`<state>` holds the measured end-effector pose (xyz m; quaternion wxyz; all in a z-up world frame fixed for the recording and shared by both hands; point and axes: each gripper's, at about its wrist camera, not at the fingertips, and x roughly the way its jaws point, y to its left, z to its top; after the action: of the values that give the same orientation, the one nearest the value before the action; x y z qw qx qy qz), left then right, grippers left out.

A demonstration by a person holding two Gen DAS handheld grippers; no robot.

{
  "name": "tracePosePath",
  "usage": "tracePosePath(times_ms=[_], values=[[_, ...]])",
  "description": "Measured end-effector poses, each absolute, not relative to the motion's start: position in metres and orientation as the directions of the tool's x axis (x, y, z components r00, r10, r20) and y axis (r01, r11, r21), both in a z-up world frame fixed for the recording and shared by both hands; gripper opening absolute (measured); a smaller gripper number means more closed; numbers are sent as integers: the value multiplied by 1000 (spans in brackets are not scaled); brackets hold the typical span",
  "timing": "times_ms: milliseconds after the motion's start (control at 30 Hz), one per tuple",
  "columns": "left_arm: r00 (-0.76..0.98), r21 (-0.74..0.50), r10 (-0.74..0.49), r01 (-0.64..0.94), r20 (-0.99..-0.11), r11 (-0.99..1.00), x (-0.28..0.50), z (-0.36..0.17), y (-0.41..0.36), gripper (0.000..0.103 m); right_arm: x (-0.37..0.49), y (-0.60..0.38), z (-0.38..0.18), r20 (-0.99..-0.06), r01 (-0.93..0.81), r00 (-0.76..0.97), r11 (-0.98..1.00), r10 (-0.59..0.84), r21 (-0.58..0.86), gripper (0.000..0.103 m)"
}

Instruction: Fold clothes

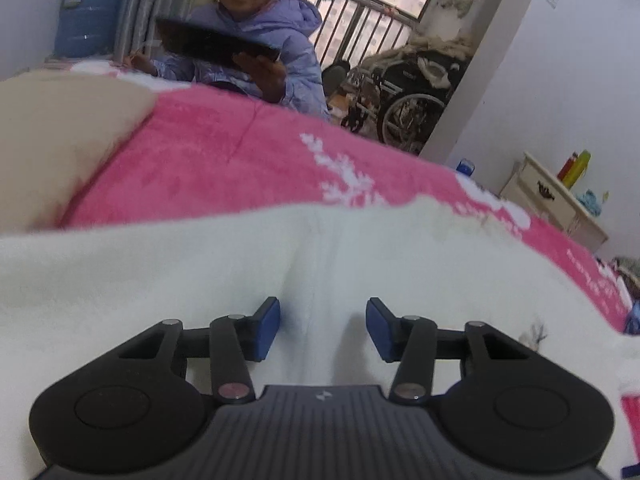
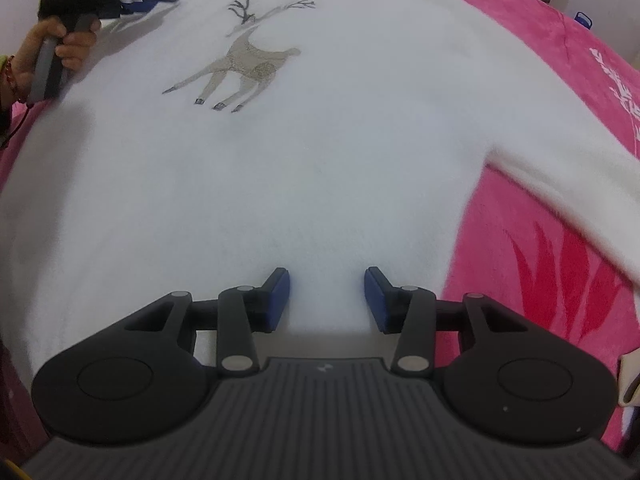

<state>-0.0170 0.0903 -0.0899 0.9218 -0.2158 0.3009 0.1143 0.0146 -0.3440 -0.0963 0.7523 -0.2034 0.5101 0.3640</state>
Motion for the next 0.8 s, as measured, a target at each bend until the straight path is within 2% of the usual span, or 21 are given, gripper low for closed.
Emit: tracePosePath(times_ms=[167,233,300,400,533,800], values=[[797,-278,171,-391,-580,878,-26,-71,105,46,14,-342,-96,-915,-757,216,651,341,63,42],[769,-213,195,-395,-608,894,-20,-72,109,24,16,-342,-96,-915,-756,214,651,342,67,43],[753,-178,169,-357,-636,917,-13,-76,109,15,18,-340,-97,-915,-756,212,651,343,69,43],[732,-142,122,-288,-670,947,-5,-85,96,11,21,-339,-99,-915,-755,210,651,345,72,44],[718,-55,170,-279,-674,959,5,-100,83,8,21,-337,-99,-915,-757,212,650,344,69,44],[731,-56,228,-341,-643,938,36,-101,110,6,19,-337,-101,-909,-761,224,645,353,63,44]])
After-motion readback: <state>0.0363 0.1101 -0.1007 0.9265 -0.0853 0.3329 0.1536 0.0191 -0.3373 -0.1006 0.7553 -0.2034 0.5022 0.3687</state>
